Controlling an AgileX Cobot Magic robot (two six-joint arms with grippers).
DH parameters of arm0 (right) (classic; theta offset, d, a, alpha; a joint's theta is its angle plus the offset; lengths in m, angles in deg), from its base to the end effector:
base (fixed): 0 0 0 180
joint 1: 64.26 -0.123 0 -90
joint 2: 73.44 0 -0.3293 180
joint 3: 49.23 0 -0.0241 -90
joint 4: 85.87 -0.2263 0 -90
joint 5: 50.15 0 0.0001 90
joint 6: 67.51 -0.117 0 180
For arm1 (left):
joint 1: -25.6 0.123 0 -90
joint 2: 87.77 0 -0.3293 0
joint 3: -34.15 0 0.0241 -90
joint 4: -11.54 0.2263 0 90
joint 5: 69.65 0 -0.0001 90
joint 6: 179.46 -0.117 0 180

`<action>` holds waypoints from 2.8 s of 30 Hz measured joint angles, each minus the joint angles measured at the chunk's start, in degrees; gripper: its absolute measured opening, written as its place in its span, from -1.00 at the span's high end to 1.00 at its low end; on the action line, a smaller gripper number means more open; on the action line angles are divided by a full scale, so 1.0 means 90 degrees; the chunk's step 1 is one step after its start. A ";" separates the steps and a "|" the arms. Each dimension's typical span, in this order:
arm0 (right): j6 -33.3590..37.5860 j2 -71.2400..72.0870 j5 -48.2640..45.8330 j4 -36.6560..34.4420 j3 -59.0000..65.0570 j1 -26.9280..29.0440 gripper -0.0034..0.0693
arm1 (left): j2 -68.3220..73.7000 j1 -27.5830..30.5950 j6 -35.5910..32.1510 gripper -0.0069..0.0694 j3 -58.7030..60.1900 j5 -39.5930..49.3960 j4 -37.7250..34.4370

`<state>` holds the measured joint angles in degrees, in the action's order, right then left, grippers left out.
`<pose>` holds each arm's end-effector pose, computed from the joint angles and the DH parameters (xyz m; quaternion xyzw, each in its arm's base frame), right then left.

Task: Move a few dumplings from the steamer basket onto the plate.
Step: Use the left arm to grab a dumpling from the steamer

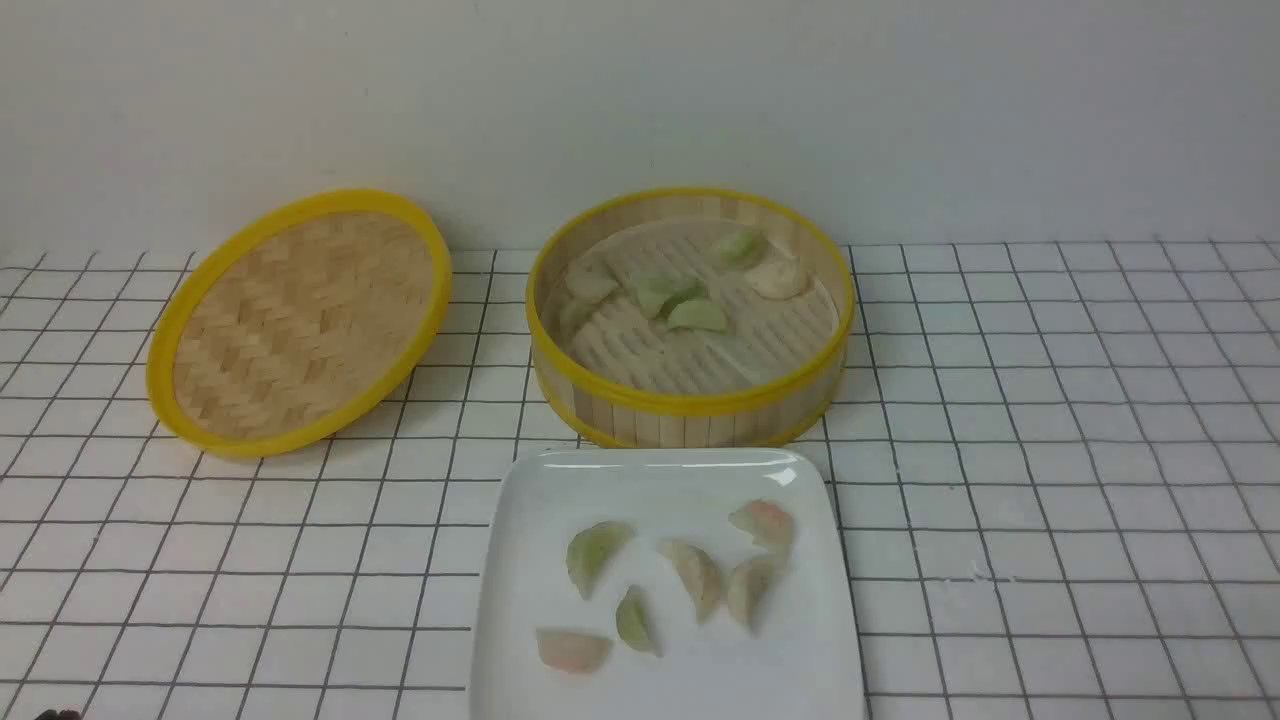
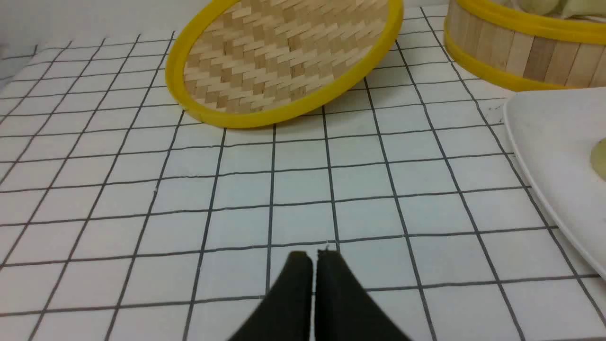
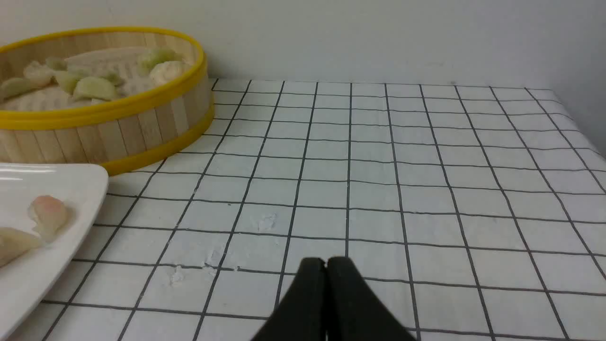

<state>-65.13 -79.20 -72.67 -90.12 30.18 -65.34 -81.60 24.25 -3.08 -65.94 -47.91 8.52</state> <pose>0.0072 0.0035 0.1636 -0.0051 0.8071 0.0250 0.5899 0.0080 -0.0025 0.1621 0.0210 0.8077 -0.0106 0.5892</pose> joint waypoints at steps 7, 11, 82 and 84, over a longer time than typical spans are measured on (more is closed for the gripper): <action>0.0000 0.0000 0.0000 0.0000 0.0000 0.0000 0.95 | 0.0000 0.0000 0.0000 0.83 0.0000 0.0000 0.0000; 0.0000 0.0000 0.0000 0.0000 0.0000 0.0000 0.95 | 0.0000 0.0000 0.0000 0.83 0.0000 0.0000 0.0000; 0.1511 -0.7603 -0.5313 -0.2178 -0.7848 0.0000 0.95 | 0.8091 -0.0286 -0.0683 0.83 -0.7886 0.4343 -0.2103; 0.1524 -0.7603 -0.5374 -0.2178 -0.7875 0.0000 0.95 | 0.9044 -0.0730 -0.0796 0.83 -0.8646 0.4628 -0.1931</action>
<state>-51.41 -147.63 -121.04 -109.73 -40.70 -65.34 -0.21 17.68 -10.24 -143.75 -6.26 -8.87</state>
